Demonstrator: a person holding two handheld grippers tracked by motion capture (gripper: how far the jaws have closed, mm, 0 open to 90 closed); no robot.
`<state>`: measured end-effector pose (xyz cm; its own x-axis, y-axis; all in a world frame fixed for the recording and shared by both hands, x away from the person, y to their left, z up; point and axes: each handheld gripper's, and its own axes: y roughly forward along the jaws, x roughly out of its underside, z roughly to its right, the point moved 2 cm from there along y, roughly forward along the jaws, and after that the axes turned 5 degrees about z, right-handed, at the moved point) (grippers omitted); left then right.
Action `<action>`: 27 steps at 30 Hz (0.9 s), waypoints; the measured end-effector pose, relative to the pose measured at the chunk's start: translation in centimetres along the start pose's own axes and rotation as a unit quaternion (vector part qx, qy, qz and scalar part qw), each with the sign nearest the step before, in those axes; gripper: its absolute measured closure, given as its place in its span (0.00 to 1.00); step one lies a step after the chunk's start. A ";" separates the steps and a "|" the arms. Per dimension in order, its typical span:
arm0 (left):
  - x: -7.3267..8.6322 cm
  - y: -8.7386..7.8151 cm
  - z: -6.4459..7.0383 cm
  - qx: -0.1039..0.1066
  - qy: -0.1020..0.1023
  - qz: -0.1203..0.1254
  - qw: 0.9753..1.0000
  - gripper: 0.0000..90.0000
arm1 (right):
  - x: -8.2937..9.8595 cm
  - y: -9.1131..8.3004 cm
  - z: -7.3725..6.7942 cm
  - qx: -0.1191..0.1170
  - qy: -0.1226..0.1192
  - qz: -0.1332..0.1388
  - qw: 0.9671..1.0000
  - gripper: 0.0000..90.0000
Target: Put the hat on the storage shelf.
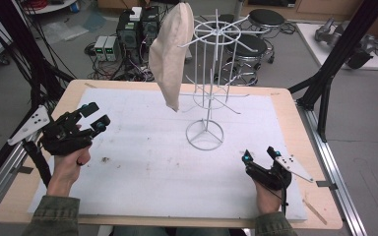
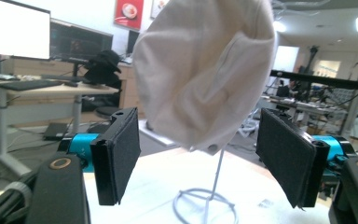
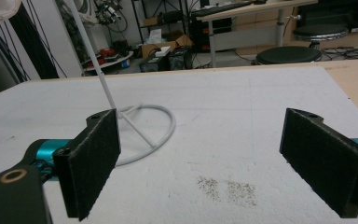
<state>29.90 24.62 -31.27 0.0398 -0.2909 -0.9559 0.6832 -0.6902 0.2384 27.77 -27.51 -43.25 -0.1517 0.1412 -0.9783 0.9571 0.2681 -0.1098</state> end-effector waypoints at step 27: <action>3.5 -6.4 -1.1 -0.087 0.010 0.005 0.996 0.30 | 0.1 0.1 -0.1 0.002 -0.002 -0.003 1.000 0.12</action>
<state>26.42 28.75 -36.35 0.0598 -0.2830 -0.9573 0.7991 -0.5611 0.2158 27.79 -27.41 -43.30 -0.1573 0.1358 -0.9782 0.9570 0.2656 -0.1170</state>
